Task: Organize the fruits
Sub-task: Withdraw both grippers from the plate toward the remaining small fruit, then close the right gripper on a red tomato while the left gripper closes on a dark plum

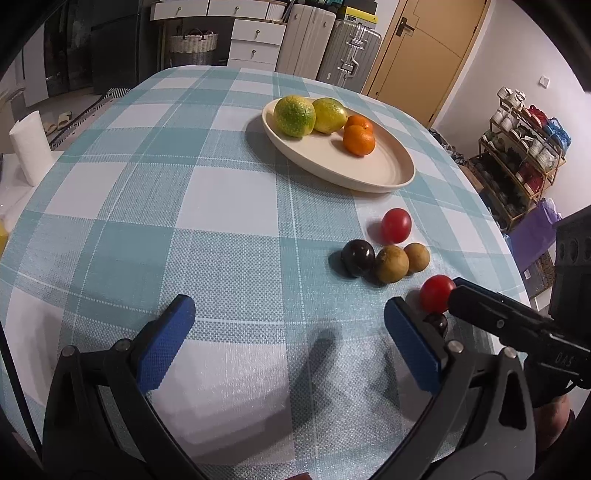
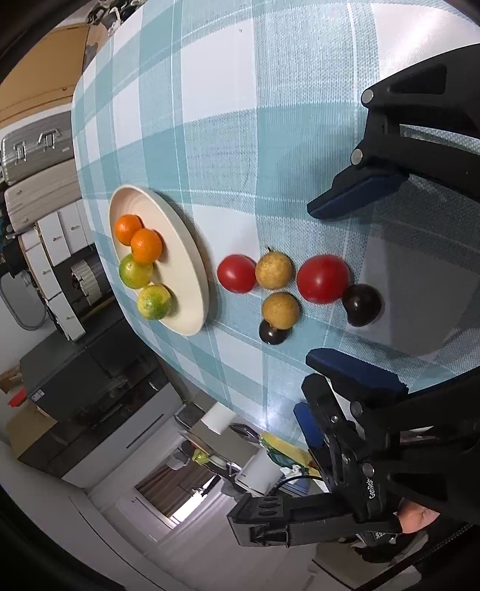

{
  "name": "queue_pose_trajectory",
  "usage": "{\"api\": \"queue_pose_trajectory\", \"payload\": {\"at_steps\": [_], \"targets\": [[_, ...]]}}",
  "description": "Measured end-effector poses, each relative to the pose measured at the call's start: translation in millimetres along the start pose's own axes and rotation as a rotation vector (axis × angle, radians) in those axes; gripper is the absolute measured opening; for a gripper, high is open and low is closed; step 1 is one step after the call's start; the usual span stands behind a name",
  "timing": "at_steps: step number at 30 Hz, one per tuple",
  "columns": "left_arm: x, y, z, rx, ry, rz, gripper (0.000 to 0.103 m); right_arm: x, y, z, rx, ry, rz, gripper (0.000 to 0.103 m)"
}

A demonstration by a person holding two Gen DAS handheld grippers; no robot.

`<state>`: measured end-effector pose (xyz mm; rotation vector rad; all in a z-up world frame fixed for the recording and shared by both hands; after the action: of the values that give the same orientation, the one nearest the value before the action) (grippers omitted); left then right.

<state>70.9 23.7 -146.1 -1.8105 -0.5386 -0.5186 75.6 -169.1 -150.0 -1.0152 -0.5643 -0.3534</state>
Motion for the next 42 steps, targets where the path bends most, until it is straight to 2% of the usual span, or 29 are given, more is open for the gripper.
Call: {"api": "queue_pose_trajectory", "payload": {"at_steps": [3,5,7,10,12,14,27,36,42], "targets": [[-0.5,1.4,1.2,-0.004,-0.007,0.005,0.102,0.2,2.0,2.7,0.011,-0.007,0.006,0.073],[-1.0,2.4,1.1,-0.006,-0.008,0.007,0.102,0.6,3.7,3.1,0.007,-0.009,0.011,0.066],[-2.0,2.1,0.7,-0.007,-0.007,0.008,0.102,1.0,5.6,2.4,0.008,-0.002,0.016,0.064],[-2.7,1.7,0.6,-0.007,-0.006,0.008,0.102,1.0,7.1,1.4,0.008,0.001,0.022,0.052],[-2.9,1.8,0.9,-0.007,-0.007,0.010,0.102,0.8,8.3,0.7,-0.001,0.002,0.027,0.049],[-3.3,1.5,1.1,-0.008,-0.010,0.010,0.102,0.1,7.6,-0.2,-0.009,0.003,0.024,0.032],[-5.3,0.4,-4.1,-0.015,0.000,0.017,0.102,2.0,-2.2,-5.7,0.003,0.012,-0.018,0.030],[-8.8,4.9,-25.2,-0.105,0.034,0.055,0.102,7.3,-20.3,-17.8,0.017,0.050,-0.060,0.030],[-12.7,8.0,-44.4,-0.138,0.076,0.074,0.102,8.0,-31.3,-26.0,0.015,0.067,-0.088,0.030]]}}
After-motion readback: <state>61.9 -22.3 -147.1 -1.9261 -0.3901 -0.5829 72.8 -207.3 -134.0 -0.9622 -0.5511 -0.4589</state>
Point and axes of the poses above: each gripper's, at about its wrist camera, not at the fingertips, and y roughly the way its jaws point, z to its left, x to its top, the point moved 4 cm from there along y, roughly the way its jaws point, and after that the axes turned 2 degrees about -x, right-handed, at the moved point
